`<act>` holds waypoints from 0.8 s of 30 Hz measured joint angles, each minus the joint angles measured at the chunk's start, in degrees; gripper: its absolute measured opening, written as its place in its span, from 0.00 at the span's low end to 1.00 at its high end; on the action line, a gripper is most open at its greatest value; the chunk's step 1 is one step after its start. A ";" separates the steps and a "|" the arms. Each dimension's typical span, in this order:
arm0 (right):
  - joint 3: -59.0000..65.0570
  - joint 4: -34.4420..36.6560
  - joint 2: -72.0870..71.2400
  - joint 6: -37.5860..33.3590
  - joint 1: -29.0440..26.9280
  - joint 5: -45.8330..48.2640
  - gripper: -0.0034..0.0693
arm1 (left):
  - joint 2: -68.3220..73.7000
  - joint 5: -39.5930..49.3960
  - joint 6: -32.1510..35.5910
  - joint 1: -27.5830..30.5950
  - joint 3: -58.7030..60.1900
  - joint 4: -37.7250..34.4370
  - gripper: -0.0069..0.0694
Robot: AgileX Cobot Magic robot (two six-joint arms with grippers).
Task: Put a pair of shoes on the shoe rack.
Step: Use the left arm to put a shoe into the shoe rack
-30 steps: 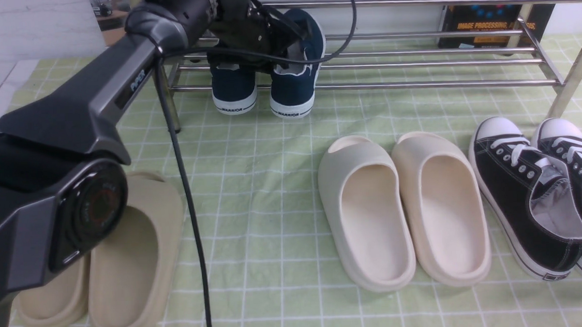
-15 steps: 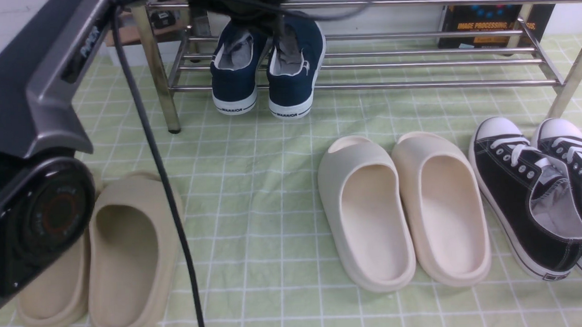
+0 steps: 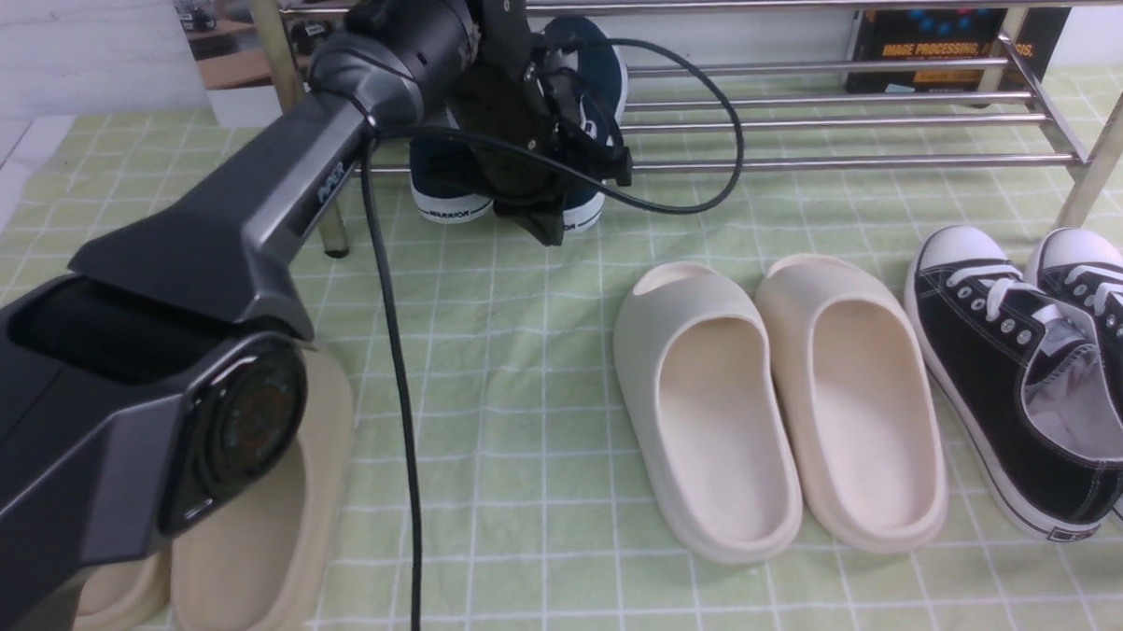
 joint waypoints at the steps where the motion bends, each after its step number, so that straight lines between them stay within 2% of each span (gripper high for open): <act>1: 0.00 0.00 0.00 0.00 0.00 0.00 0.38 | 0.00 -0.62 -0.66 0.00 0.00 -0.10 0.07; 7: 0.00 0.00 0.00 0.00 0.00 0.00 0.38 | 0.05 -6.95 -2.69 -0.09 -0.20 -0.52 0.07; 11: 0.00 0.00 0.00 0.00 0.00 0.00 0.38 | 0.11 -7.88 -2.96 -0.09 -0.82 0.05 0.07; 18: 0.00 0.00 0.00 0.00 0.00 0.00 0.38 | 0.11 -7.06 -2.96 -0.09 -1.17 1.78 0.07; 24: 0.00 0.00 0.00 0.00 0.00 0.00 0.38 | -4.28 -2.96 -1.30 0.02 -1.17 2.32 0.07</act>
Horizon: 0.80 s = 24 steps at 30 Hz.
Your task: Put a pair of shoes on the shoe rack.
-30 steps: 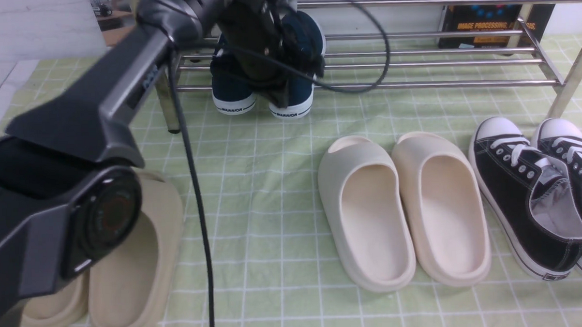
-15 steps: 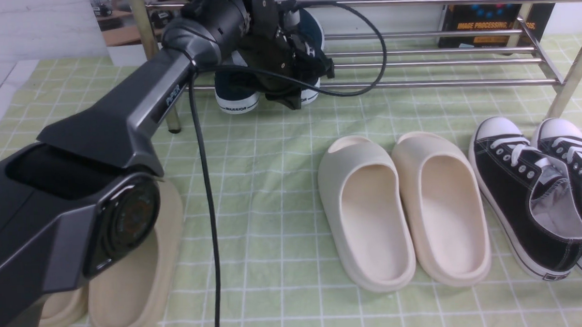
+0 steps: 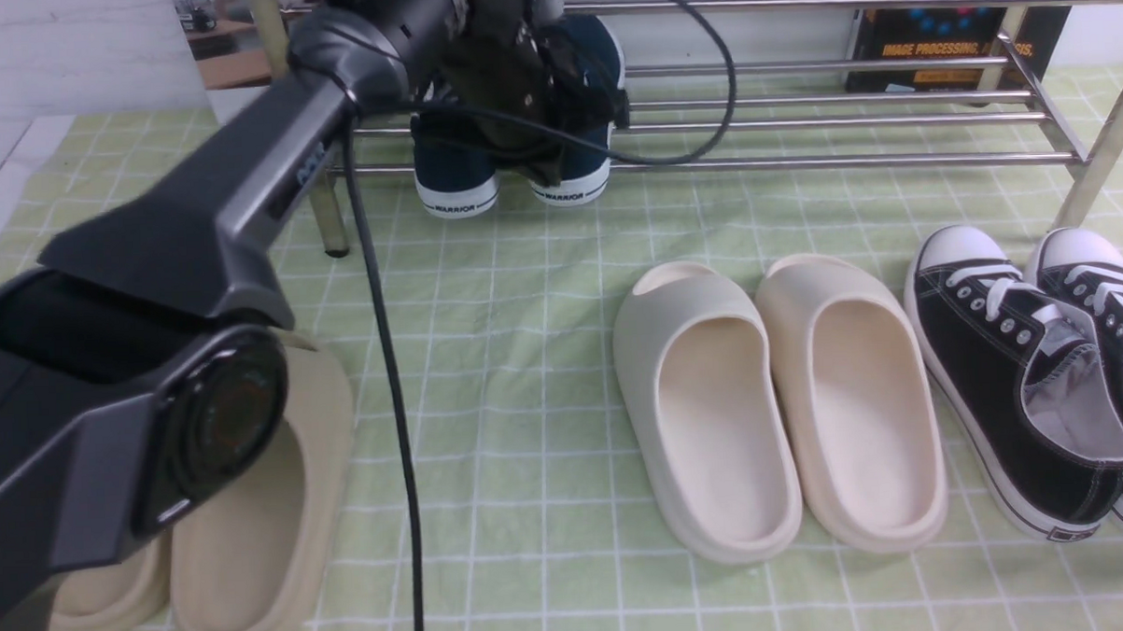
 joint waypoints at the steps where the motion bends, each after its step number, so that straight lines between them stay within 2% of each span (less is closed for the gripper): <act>1: 0.00 0.00 0.00 0.00 0.00 0.00 0.38 | -1.60 0.79 0.78 0.00 0.00 0.05 0.07; 6: 0.00 0.00 0.00 0.00 0.00 0.00 0.38 | -12.74 6.19 4.00 0.00 -0.16 0.79 0.07; 14: 0.00 0.00 0.00 0.00 0.00 0.00 0.38 | -31.42 6.54 5.50 0.00 3.76 2.04 0.07; 19: 0.00 0.00 0.00 0.00 0.00 0.00 0.38 | -44.34 6.54 5.11 0.00 15.25 5.31 0.07; 24: 0.00 0.00 0.00 0.00 0.00 0.00 0.38 | -65.01 6.54 1.21 0.00 41.49 9.51 0.07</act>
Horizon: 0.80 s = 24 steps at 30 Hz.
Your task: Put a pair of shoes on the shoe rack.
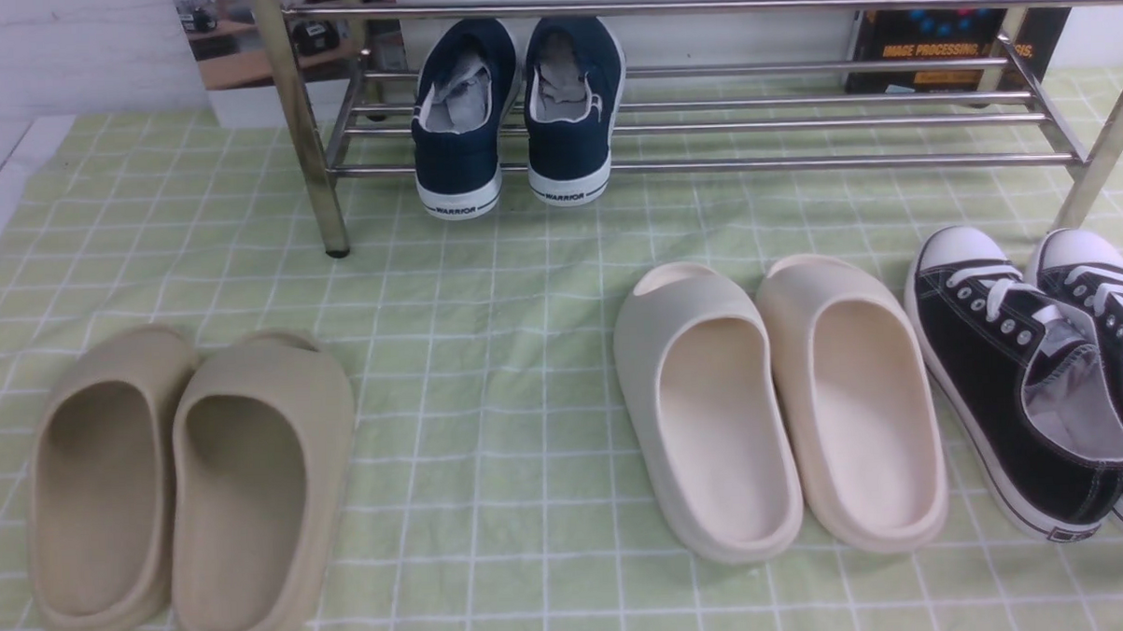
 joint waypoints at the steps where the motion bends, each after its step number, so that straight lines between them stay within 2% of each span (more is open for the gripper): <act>1: 0.00 0.00 0.00 0.00 0.00 0.00 0.38 | -4.74 0.00 -0.96 0.00 5.28 0.08 0.07; 5: 0.00 0.00 0.00 0.00 0.00 0.00 0.38 | -15.58 -2.39 -3.80 0.00 20.66 0.13 0.07; 8: 0.00 0.00 0.00 0.00 0.00 0.00 0.38 | -27.54 -6.76 -8.38 0.00 35.40 0.15 0.07; 12: 0.00 0.00 0.00 0.00 0.00 0.00 0.38 | -35.39 -8.92 -11.23 0.00 47.22 -0.46 0.07; 20: 0.00 0.00 0.00 0.00 0.00 0.00 0.38 | -39.13 -8.09 -11.55 0.00 53.39 -0.59 0.07; 24: 0.00 0.00 0.00 0.00 0.00 0.00 0.38 | -39.13 -8.93 -8.54 0.00 53.39 1.16 0.07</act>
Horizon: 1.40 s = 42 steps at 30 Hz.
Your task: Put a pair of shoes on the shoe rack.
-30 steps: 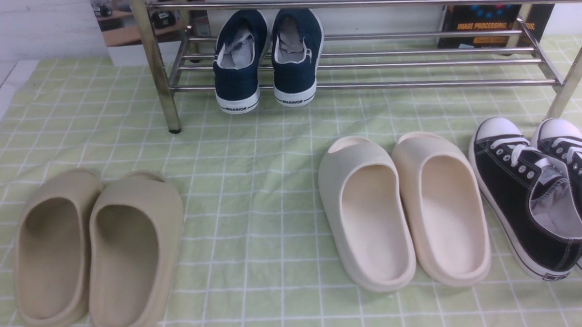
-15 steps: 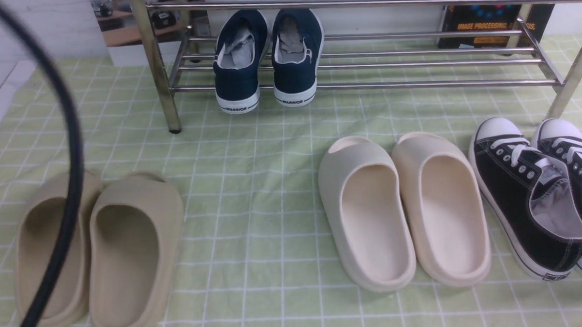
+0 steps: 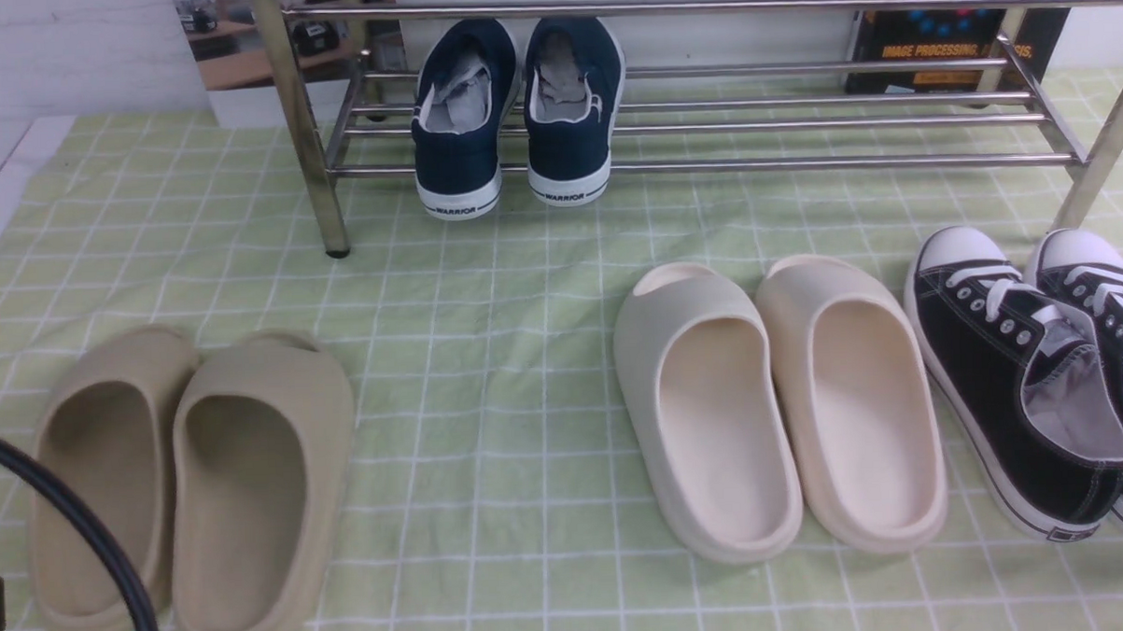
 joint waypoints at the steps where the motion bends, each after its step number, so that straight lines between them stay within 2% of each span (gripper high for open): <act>1: 0.00 0.00 0.00 0.00 0.00 0.00 0.38 | 0.00 -0.88 1.12 0.00 0.00 0.40 0.07; 6: 0.00 0.00 0.00 0.00 0.00 0.00 0.38 | -0.08 -3.67 2.35 0.00 0.34 1.40 0.07; 10: 0.00 0.00 0.00 0.00 0.00 0.00 0.38 | -4.62 -14.89 3.16 2.63 7.54 0.83 0.07; 11: 0.00 0.00 0.00 0.00 0.00 0.00 0.38 | -4.97 -14.89 3.16 2.89 8.01 0.76 0.07; 12: 0.00 0.00 0.00 0.00 0.00 0.00 0.38 | -8.00 -20.87 5.13 5.73 12.09 -0.14 0.07; 15: 0.00 0.00 0.00 0.00 0.00 0.00 0.38 | -12.31 -27.52 8.50 9.03 17.13 -2.31 0.07; 18: 0.00 0.00 0.00 0.00 0.00 0.00 0.38 | -20.48 -41.93 16.21 16.17 28.68 -6.96 0.07; 19: 0.00 0.00 0.00 0.00 0.00 0.00 0.38 | -20.48 -41.93 16.21 16.17 28.68 -6.96 0.07; 21: 0.00 0.00 0.00 0.00 0.00 0.00 0.38 | -24.89 -50.97 18.29 20.15 35.82 -9.58 0.07; 22: 0.00 0.00 0.00 0.00 0.00 0.00 0.38 | -26.12 -52.74 18.41 20.90 37.90 -10.19 0.07; 27: 0.00 0.00 0.00 0.00 0.00 0.00 0.38 | -29.39 -54.36 18.38 21.87 43.17 -11.02 0.07; 39: 0.00 0.00 0.00 0.00 0.00 0.00 0.38 | -29.66 -41.75 12.11 21.87 45.08 -8.18 0.07; 42: 0.00 0.00 0.00 0.00 0.00 0.00 0.38 | -29.66 -41.53 12.12 21.87 45.12 -8.03 0.07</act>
